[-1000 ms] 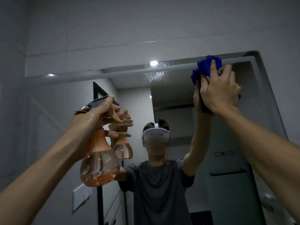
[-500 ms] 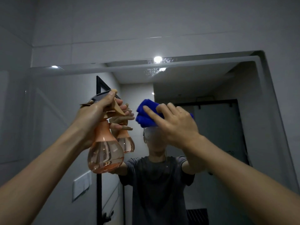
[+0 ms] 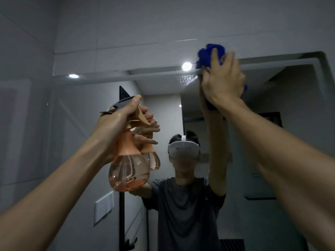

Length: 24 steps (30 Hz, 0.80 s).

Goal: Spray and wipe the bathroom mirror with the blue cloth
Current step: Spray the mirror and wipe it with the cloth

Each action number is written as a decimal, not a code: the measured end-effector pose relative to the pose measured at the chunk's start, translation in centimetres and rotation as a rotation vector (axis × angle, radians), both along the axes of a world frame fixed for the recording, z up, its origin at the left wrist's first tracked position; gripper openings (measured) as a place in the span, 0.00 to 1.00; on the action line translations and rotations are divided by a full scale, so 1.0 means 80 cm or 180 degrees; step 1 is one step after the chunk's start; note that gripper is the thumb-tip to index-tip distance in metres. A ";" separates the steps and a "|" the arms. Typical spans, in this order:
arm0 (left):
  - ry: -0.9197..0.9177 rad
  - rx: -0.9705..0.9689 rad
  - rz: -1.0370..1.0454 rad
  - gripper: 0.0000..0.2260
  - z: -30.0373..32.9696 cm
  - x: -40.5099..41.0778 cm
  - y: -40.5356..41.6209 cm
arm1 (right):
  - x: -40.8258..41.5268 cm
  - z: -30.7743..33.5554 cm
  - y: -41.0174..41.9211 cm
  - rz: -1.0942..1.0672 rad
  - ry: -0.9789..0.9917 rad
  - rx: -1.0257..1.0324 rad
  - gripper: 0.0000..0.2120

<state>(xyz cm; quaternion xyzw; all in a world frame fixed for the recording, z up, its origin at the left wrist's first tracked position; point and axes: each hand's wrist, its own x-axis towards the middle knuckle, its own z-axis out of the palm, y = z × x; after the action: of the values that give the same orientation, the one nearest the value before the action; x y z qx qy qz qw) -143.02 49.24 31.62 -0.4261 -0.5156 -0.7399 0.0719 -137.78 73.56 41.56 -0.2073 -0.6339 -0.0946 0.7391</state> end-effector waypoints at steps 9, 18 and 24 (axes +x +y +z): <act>0.0012 0.0083 0.0072 0.16 -0.003 -0.020 -0.020 | -0.049 -0.125 -0.055 -0.0194 -0.1093 0.1565 0.29; -0.0176 0.0103 -0.0070 0.18 -0.016 -0.021 -0.007 | 0.022 -0.095 0.039 -0.0317 -0.0314 0.0481 0.28; -0.0253 0.0146 0.0268 0.18 -0.031 -0.036 -0.036 | 0.002 -0.083 0.009 -0.0267 -0.0107 0.0122 0.28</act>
<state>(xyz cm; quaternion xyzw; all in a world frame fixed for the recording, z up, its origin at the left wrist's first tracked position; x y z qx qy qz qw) -145.87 46.39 29.14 -0.3725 -0.5183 -0.7642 0.0922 -137.61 74.28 34.92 -0.2179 -0.6351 -0.1412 0.7275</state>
